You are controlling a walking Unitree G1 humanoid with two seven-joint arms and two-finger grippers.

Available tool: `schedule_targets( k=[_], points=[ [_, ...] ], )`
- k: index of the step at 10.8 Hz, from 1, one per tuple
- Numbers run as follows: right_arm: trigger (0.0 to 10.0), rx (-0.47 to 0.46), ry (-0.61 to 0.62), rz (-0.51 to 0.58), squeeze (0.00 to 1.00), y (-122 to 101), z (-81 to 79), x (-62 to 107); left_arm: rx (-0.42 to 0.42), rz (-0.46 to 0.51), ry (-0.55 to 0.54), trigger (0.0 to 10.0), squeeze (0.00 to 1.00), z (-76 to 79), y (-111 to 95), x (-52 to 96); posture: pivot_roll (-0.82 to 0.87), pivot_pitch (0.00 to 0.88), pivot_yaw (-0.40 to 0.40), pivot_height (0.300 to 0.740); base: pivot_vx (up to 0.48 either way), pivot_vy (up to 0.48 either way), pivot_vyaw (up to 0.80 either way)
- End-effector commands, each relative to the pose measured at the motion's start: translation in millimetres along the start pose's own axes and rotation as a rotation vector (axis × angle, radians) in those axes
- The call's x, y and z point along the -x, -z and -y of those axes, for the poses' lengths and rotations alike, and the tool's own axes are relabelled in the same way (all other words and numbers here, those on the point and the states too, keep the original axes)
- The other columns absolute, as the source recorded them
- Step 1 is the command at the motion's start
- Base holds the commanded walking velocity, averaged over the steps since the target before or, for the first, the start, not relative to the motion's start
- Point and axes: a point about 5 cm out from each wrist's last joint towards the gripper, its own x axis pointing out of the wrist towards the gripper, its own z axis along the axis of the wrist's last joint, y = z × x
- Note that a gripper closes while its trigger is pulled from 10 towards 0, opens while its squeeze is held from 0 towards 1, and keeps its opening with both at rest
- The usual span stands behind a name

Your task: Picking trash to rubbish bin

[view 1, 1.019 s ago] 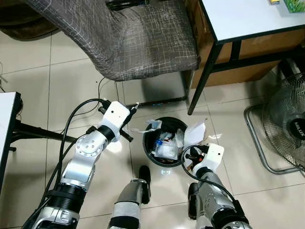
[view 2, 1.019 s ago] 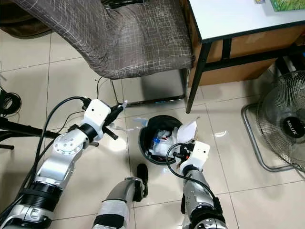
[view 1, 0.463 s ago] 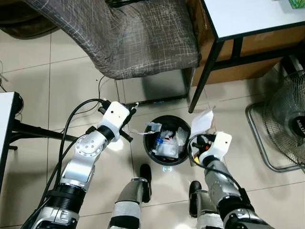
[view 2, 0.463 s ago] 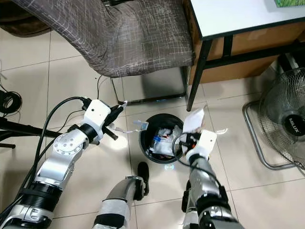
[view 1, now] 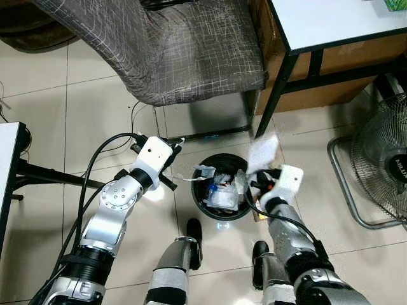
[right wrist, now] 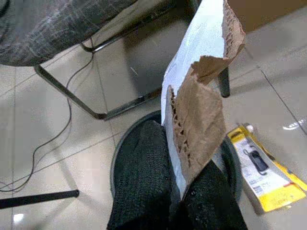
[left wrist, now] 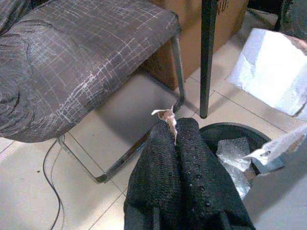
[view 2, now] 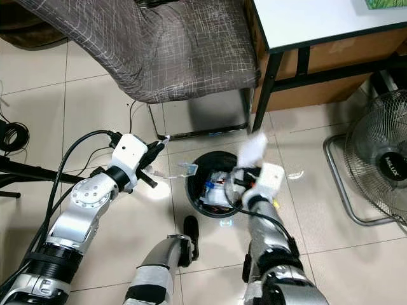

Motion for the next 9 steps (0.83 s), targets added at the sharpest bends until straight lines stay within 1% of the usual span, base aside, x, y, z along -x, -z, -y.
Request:
schedule_targets(
  k=[1, 4, 6, 9],
  points=[
    [10.0, -0.003, 0.003, -0.05, 0.0, 14, -2.9, 4.2, 0.0, -0.032, 0.008, 10.0, 0.0, 4.1, 8, 6.3, 0.27, 0.459, 0.129, 0.74, 0.0, 0.0, 0.0],
    [10.0, -0.007, -0.032, -0.052, 0.0, 13, -13.8, 1.1, 0.003, -0.035, 0.006, 10.0, 0.0, 4.6, 9, 6.8, 0.27, 0.458, 0.128, 0.74, 0.0, 0.0, 0.0],
    [0.0, -0.02, -0.043, -0.07, 0.0, 20, -17.2, 4.0, 0.003, -0.038, 0.007, 10.0, 0.0, 5.1, 9, 7.4, 0.27, 0.463, 0.126, 0.74, 0.0, 0.0, 0.0],
    [0.0, -0.031, -0.056, -0.084, 0.0, 30, -22.0, 9.4, 0.002, -0.04, 0.008, 10.0, 0.0, 5.2, 10, 8.3, 0.27, 0.467, 0.128, 0.74, 0.0, 0.0, 0.0]
  ],
)
